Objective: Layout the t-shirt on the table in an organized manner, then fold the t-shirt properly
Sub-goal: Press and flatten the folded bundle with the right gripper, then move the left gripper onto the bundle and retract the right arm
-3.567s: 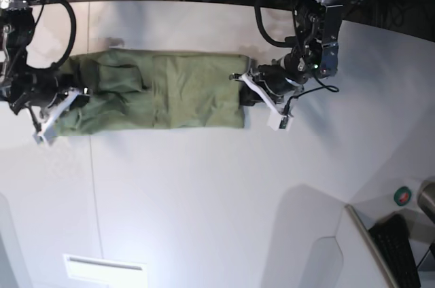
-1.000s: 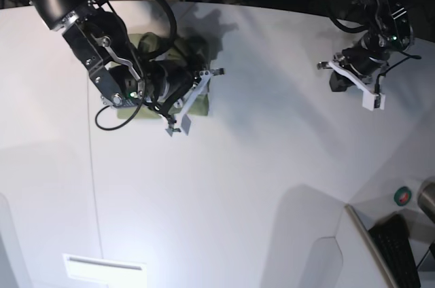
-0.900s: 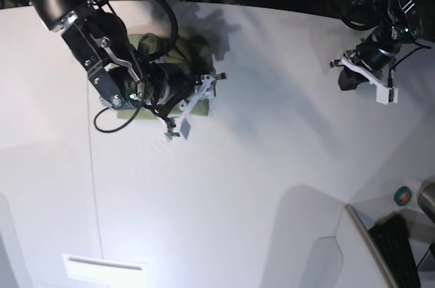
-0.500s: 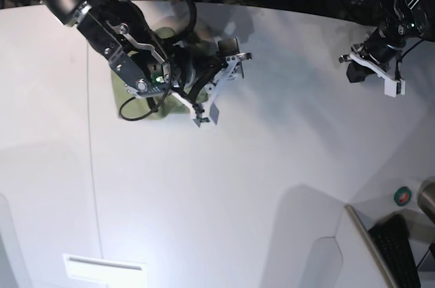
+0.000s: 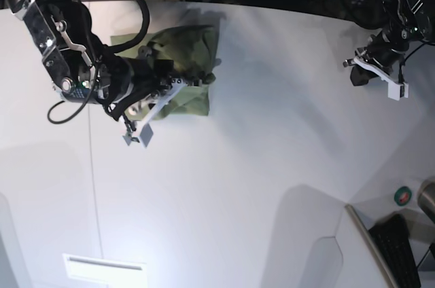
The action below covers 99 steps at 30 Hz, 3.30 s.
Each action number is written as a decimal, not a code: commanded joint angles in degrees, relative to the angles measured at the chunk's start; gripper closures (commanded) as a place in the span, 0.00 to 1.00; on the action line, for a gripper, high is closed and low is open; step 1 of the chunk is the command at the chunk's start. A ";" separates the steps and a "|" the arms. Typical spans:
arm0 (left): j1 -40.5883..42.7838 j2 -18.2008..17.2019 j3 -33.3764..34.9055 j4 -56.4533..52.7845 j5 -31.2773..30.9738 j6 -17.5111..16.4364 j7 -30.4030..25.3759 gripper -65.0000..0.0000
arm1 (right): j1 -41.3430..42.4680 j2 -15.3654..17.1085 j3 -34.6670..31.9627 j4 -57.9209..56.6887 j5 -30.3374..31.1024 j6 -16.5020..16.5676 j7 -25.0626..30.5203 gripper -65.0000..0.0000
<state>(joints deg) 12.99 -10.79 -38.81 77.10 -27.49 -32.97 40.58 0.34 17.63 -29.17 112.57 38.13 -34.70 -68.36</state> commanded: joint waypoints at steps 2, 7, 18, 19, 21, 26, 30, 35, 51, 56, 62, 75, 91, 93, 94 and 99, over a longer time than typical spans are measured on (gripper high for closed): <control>-0.20 -0.95 -0.27 0.39 -0.87 -0.22 -0.80 1.00 | -0.73 0.00 1.78 0.96 0.42 -0.25 0.53 1.00; -0.20 -0.95 -0.27 0.39 -0.87 -0.22 -0.80 1.00 | -2.93 0.00 4.95 0.96 0.42 -0.25 0.53 1.00; -0.20 -0.86 -0.27 0.13 -0.87 -0.22 -0.89 1.00 | -5.13 1.93 8.90 -4.31 0.42 -0.34 1.59 1.00; -0.20 -0.86 -0.27 0.13 -0.87 -0.22 -0.89 1.00 | -5.39 1.93 8.82 -5.37 0.42 -0.34 2.99 1.00; -0.20 -0.77 -0.27 0.13 -0.87 -0.22 -0.89 1.00 | -6.36 1.93 8.82 -6.77 0.42 -0.34 5.37 1.00; -0.20 -0.77 -0.27 0.13 -0.87 -0.22 -0.89 1.00 | -5.39 1.84 4.25 -7.21 0.51 -0.34 7.04 1.00; -0.20 -0.77 -0.27 0.13 -0.87 -0.22 -0.89 1.00 | -2.58 -0.62 1.61 -10.64 0.51 -0.34 7.04 1.00; -0.03 -0.77 -0.27 0.13 -0.87 -0.22 -0.89 1.00 | 1.20 -2.11 1.52 -11.96 0.51 -0.34 7.04 1.00; -0.03 -0.77 -0.27 0.13 -0.87 -0.22 -0.89 1.00 | 12.98 -5.80 -1.65 -10.11 0.60 3.97 8.80 1.00; -0.11 -0.86 -0.27 0.13 -0.87 -0.22 -0.89 1.00 | 8.06 -3.69 -1.82 -8.09 0.60 0.19 4.31 1.00; -0.20 -0.60 0.26 0.57 -0.87 -0.22 -0.89 1.00 | -0.73 -4.05 -2.08 -9.67 0.51 0.10 4.67 1.00; -0.20 -0.60 0.26 0.57 -0.95 -0.22 -0.89 1.00 | -1.70 -4.84 -14.13 -18.11 0.68 0.28 13.63 1.00; 1.38 3.18 8.26 12.35 -1.04 -0.30 6.24 1.00 | -4.34 1.49 -1.29 -0.62 0.60 -0.07 13.37 1.00; 1.38 5.91 11.77 14.81 -1.04 -0.30 6.41 1.00 | -5.22 2.37 3.28 -0.53 0.60 0.10 13.37 1.00; 1.38 7.31 13.36 15.34 -1.04 -0.30 6.41 0.94 | -5.75 3.16 5.12 -0.27 0.60 0.19 13.46 1.00; 1.38 11.01 21.09 15.16 -3.06 -0.39 6.41 0.22 | -6.45 6.24 10.75 -0.18 0.77 0.28 13.46 1.00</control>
<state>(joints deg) 14.85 0.51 -17.47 91.35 -29.41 -32.99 48.27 -6.68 23.77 -18.57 111.37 38.54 -34.59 -55.40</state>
